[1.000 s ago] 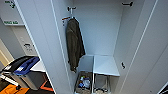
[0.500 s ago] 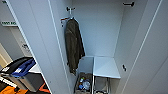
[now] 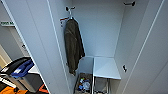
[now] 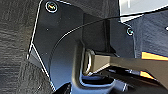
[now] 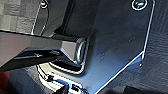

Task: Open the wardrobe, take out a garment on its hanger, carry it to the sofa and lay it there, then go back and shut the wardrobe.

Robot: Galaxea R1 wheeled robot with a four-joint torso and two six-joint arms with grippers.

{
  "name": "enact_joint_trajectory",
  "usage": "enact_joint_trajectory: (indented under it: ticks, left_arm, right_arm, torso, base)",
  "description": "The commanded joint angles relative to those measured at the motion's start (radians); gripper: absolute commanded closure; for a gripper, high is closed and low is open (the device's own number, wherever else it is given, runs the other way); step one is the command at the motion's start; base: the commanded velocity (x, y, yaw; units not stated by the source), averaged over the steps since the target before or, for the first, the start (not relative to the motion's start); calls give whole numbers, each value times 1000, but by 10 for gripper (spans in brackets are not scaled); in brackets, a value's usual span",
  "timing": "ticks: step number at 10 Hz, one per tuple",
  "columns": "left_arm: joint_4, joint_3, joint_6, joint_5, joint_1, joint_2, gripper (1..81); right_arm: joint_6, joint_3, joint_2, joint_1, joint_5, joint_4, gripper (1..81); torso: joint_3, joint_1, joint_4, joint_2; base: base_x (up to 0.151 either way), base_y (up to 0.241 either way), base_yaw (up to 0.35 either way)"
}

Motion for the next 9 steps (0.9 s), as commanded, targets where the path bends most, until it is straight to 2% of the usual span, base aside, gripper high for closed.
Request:
enact_joint_trajectory:
  ticks: [1, 2, 3, 4, 6, 9]
  left_arm:
    - [-10, 132, -17, 54, -32, -165, 10]
    - [-27, 216, -56, 22, -36, -265, 10]
    - [-44, 275, -101, -52, -39, -368, 10]
    - [-44, 319, -152, -83, -52, -452, 10]
    - [-45, 350, -267, -85, -96, -582, 10]
    - [-45, 355, -400, -85, -167, -754, 10]
  right_arm:
    - [3, 47, -123, 51, -24, 108, 10]
    - [3, 89, -191, 68, -22, 146, 10]
    - [3, 142, -267, 90, -21, 197, 10]
    - [3, 182, -336, 110, 2, 242, 10]
    - [3, 232, -454, 146, 28, 341, 10]
    - [10, 217, -557, 205, 45, 488, 10]
  torso:
    - [0, 0, 0, 0]
    - [0, 0, 0, 0]
    - [0, 0, 0, 0]
    - [0, 0, 0, 0]
    - [0, 0, 0, 0]
    - [0, 0, 0, 0]
  base:
    - [0, 0, 0]
    - [0, 0, 0]
    - [0, 0, 0]
    - [0, 0, 0]
    - [0, 0, 0]
    - [0, 0, 0]
